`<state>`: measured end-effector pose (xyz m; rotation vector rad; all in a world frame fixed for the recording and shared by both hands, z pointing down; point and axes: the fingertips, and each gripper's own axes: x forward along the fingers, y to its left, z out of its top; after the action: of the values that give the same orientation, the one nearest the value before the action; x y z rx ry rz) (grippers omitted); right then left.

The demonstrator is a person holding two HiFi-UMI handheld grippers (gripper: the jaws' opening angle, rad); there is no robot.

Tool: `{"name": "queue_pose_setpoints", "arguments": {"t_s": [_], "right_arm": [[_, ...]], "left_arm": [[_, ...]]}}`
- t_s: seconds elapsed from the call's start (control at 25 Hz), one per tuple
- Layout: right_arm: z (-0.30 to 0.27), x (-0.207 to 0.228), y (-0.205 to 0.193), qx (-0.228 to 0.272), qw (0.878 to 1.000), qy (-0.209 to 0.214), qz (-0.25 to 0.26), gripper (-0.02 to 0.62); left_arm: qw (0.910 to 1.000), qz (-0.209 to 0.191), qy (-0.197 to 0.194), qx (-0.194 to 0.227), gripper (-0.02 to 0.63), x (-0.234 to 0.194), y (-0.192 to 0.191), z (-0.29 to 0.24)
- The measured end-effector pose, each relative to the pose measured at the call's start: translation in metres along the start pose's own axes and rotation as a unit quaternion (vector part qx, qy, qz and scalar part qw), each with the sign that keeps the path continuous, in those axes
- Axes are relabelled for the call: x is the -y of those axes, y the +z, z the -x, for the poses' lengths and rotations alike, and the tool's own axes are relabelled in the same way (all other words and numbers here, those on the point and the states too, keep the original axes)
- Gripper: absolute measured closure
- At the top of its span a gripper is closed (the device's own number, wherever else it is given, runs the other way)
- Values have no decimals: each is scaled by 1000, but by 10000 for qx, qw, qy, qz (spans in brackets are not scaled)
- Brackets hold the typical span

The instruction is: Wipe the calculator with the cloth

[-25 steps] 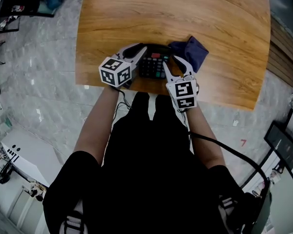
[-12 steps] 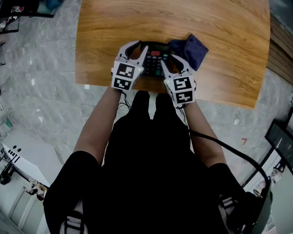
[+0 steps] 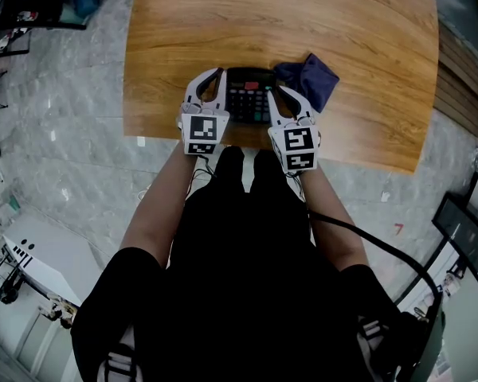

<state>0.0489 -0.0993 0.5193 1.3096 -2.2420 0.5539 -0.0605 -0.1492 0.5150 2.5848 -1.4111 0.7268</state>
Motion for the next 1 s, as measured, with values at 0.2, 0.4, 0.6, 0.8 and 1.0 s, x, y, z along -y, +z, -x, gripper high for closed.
{"name": "queue_pose_setpoints", "arguments": {"t_s": [0.2, 0.4, 0.6, 0.8, 1.0], "right_arm": [[22, 2, 32, 489, 9984, -247, 137, 578], [57, -4, 94, 1250, 9909, -400, 306, 580], [107, -20, 153, 1926, 9789, -488, 476, 580], [145, -34, 188, 2412, 9668, -563, 627, 580], [166, -40, 200, 2620, 9603, -654, 707, 580]], "left_arm": [[9994, 135, -95, 316, 598, 5, 35, 27], [9949, 579, -242, 788, 600, 12, 92, 59], [9884, 555, -244, 1390, 600, 22, 153, 102], [9812, 584, -224, 1824, 600, 25, 188, 131], [9767, 548, -221, 2064, 600, 29, 206, 148]]}}
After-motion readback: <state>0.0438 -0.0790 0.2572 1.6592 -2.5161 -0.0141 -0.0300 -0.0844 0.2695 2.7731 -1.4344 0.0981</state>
